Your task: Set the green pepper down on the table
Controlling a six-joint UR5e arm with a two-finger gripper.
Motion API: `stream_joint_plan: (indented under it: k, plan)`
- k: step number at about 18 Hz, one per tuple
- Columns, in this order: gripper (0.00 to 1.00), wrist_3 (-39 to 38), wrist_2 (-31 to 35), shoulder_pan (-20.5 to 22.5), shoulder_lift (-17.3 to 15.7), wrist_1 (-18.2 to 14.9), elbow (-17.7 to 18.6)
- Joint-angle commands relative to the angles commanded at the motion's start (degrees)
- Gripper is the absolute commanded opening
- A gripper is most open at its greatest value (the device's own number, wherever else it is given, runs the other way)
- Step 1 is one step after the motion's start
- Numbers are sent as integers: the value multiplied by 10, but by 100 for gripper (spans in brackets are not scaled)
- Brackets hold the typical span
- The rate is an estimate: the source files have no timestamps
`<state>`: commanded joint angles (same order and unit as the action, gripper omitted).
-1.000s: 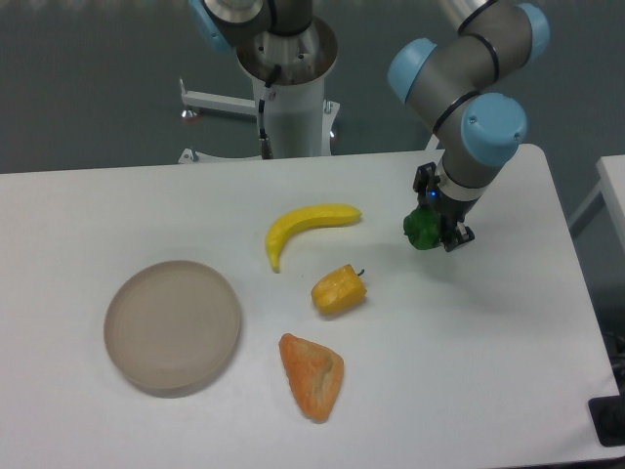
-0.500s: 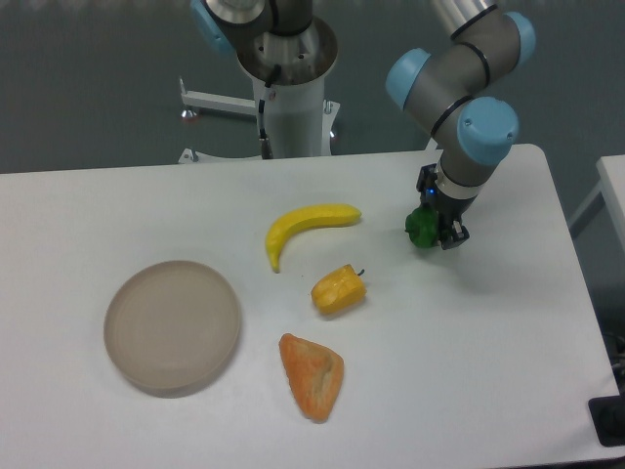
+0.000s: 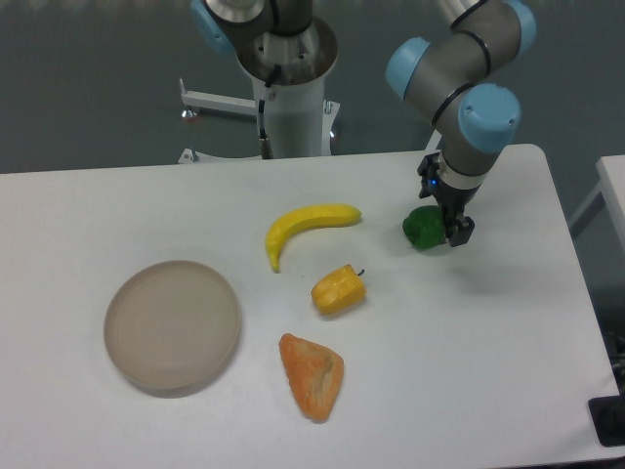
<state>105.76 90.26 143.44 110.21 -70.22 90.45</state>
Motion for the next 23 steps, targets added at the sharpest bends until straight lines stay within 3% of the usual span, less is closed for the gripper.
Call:
stream_joint_plan:
  k: [3,6,8,11,23]
  plan:
    - [100,-39,2,-20,17,-18,-41]
    - [100,-113,4,-49,59,-101,-143]
    - [100,-146,4,-71,82,-103,-184]
    - [100,-163,6,-92,84,-102,-193]
    - [100,-153,-2,-92,81,-97,-183]
